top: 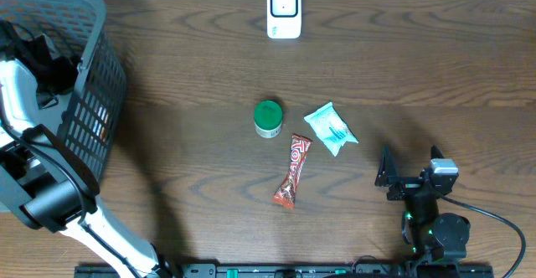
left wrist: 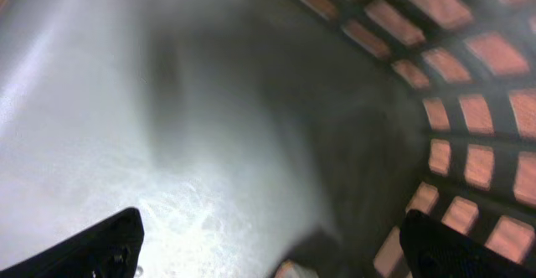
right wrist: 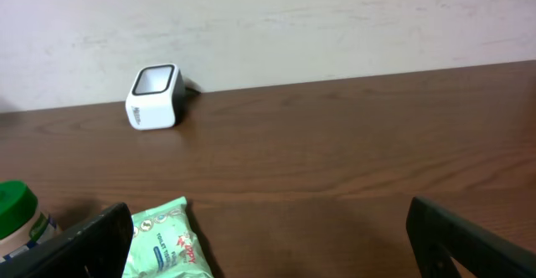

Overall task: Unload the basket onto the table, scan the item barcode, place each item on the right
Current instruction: 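Move the left gripper into the basket and grasp the orange Kleenex pack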

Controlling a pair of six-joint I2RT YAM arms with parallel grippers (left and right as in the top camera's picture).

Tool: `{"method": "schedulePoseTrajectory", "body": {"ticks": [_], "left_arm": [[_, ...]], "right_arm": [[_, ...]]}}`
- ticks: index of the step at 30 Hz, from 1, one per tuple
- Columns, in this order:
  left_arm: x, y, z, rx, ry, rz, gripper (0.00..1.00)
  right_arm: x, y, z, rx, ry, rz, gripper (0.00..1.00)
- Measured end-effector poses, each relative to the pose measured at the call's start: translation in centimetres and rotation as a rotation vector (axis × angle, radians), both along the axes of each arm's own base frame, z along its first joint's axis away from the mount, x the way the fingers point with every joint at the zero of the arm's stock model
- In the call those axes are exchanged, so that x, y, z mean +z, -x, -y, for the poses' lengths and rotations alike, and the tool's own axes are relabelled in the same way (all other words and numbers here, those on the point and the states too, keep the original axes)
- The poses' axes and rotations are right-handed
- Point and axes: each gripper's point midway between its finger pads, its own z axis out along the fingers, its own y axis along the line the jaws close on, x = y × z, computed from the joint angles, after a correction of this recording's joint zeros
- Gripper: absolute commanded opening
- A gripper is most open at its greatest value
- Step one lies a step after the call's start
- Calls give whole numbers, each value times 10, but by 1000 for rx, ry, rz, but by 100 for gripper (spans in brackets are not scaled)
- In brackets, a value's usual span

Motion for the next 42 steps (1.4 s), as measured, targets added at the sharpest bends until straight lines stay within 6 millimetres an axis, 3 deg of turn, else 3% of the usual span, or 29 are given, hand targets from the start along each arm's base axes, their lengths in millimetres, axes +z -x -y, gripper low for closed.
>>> {"method": "schedulePoseTrajectory", "body": {"ticks": [5,9,19,23,29,35,42], "left_arm": [[-4,12,14,-50,51,-45,98],[-10,26,25,29,131,-109,98],[-20,78,28,586,213,-362,98],[-22,79,30,696,194,-377,98],[-32,75,50,786,188,-399,98],[-33,61,61,797,166,-369,98],[-46,70,68,812,157,-405,98]], "right_arm": [[0,0,0,0,0,0,99],[0,0,0,0,0,0,99],[0,0,0,0,0,0,99],[0,0,0,0,0,0,99],[0,0,0,0,0,0,99],[0,0,0,0,0,0,99],[0,0,0,0,0,0,99]]}}
